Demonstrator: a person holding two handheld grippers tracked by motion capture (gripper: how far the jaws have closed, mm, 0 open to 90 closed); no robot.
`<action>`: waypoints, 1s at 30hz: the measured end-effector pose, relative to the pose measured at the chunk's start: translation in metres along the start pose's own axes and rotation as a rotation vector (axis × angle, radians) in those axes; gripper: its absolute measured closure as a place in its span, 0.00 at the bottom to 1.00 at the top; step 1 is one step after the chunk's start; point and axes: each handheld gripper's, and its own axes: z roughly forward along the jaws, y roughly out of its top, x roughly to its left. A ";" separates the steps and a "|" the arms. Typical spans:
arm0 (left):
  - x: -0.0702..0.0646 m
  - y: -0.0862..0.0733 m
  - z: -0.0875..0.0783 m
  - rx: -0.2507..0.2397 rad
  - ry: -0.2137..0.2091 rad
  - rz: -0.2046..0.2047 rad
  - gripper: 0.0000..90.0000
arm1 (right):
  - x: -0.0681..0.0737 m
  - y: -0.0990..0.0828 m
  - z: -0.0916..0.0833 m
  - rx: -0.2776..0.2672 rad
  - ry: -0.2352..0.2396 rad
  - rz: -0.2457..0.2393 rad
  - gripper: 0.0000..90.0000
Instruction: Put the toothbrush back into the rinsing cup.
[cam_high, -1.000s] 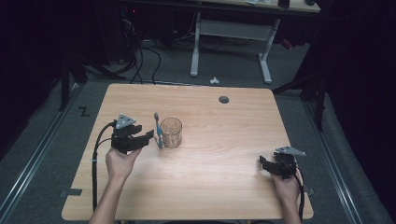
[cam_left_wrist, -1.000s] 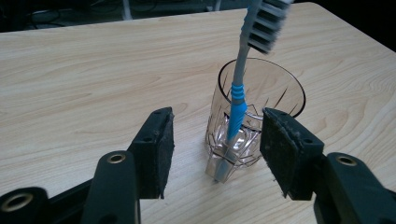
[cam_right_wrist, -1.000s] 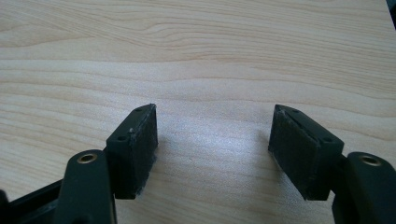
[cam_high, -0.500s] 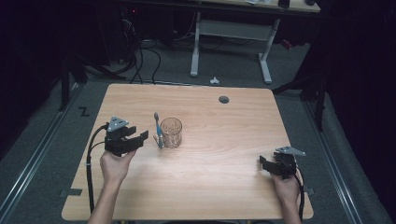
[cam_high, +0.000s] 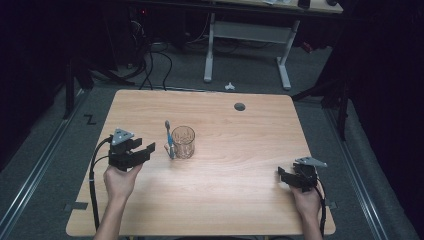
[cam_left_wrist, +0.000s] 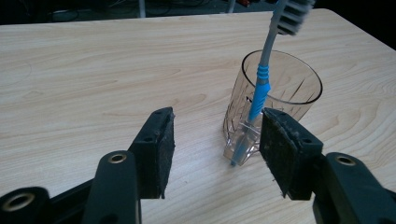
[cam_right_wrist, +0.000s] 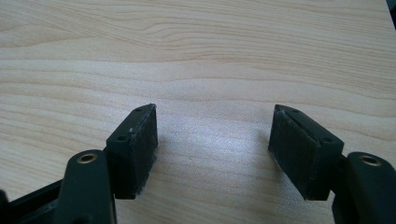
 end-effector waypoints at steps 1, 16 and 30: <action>0.001 -0.001 0.000 0.000 0.001 -0.002 0.51 | 0.000 0.000 0.000 0.000 0.000 0.000 0.36; 0.010 -0.019 -0.003 0.010 0.014 -0.040 0.51 | 0.000 0.000 0.000 0.001 0.000 0.002 0.36; 0.016 -0.032 -0.004 0.019 0.027 -0.068 0.51 | 0.000 0.000 0.000 0.000 -0.001 -0.002 0.36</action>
